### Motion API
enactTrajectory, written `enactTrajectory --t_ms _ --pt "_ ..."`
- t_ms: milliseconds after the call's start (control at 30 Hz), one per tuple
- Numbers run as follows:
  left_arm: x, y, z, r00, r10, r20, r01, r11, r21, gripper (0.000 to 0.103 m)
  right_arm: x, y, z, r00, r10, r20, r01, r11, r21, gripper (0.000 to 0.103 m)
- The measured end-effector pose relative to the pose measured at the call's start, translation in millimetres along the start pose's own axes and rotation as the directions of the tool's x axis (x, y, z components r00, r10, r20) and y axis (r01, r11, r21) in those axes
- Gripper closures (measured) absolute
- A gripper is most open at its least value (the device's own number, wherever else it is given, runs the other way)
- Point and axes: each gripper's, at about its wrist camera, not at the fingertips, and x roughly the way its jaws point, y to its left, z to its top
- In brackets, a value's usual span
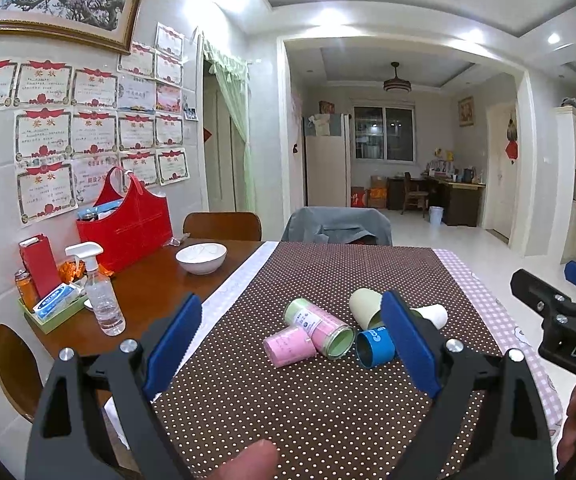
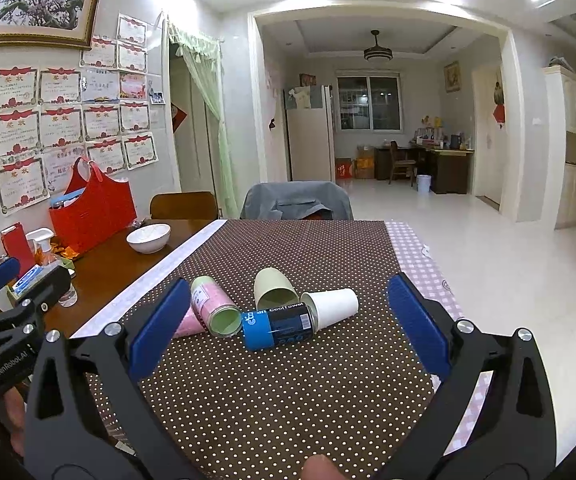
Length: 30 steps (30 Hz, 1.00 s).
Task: Flip cup upside down
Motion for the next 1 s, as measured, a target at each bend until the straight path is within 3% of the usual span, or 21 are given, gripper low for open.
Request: enactTrajectory --t_ms 1000 --pt "-1.8 -5.4 0.7 1.000 -0.013 -0.004 0.013 1.000 0.016 0.013 1.1 0.9 -0.8 1.000 0.005 0.002 -0.005 1.000 -0.006 0.006"
